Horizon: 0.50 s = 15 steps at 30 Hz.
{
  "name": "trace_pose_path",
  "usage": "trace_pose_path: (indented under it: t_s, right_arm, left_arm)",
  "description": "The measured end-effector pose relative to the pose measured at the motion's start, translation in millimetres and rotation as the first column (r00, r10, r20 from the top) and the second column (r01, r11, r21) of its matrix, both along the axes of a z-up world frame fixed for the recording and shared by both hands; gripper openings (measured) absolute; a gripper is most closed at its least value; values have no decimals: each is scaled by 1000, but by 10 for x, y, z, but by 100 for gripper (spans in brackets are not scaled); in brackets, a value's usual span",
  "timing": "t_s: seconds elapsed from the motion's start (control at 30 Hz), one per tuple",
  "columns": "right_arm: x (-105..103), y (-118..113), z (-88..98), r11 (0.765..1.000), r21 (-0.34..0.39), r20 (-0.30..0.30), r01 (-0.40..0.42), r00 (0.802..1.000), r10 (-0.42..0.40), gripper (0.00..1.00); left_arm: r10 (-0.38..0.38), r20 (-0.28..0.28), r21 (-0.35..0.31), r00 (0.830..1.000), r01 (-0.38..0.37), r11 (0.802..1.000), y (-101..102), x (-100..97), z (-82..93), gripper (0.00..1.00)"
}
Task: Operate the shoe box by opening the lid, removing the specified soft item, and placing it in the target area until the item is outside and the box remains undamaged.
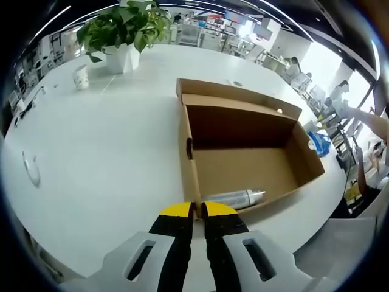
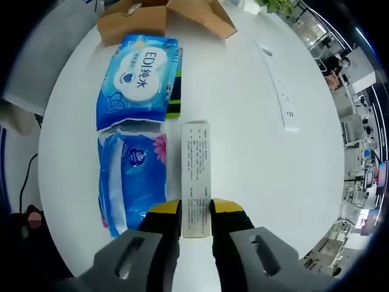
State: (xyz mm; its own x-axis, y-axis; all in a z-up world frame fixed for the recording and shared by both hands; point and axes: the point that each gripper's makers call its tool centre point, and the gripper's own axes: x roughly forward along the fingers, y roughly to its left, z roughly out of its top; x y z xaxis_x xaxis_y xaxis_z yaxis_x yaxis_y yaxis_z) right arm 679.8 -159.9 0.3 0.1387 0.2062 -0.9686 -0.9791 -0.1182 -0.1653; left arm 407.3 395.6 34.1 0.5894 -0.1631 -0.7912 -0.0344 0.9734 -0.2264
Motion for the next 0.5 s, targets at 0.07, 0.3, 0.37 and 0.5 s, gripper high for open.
trace_pose_path:
  t_s: [0.07,0.3,0.37,0.5]
  right_arm:
    - [13,4,1,1000,-4,-3,18,1000,-18,16]
    - [97,0,22,1000,-12,36,-4,999,5,17]
    - [103,1,30,1000,-11,36,-3,999,3,17]
    - [111,-10,51,1000,-16,47,-4,999,4,17]
  left_arm:
    - [-3,2,2,1000,3,1000,0,1,1,4]
    - [-3,5,3,1000,3,1000,-2,3,4,4]
    - [-4,6,1,1000,4,1000,-3,3,5,4]
    - [-11,8,10,1000,10,1000,-8,4,7,5]
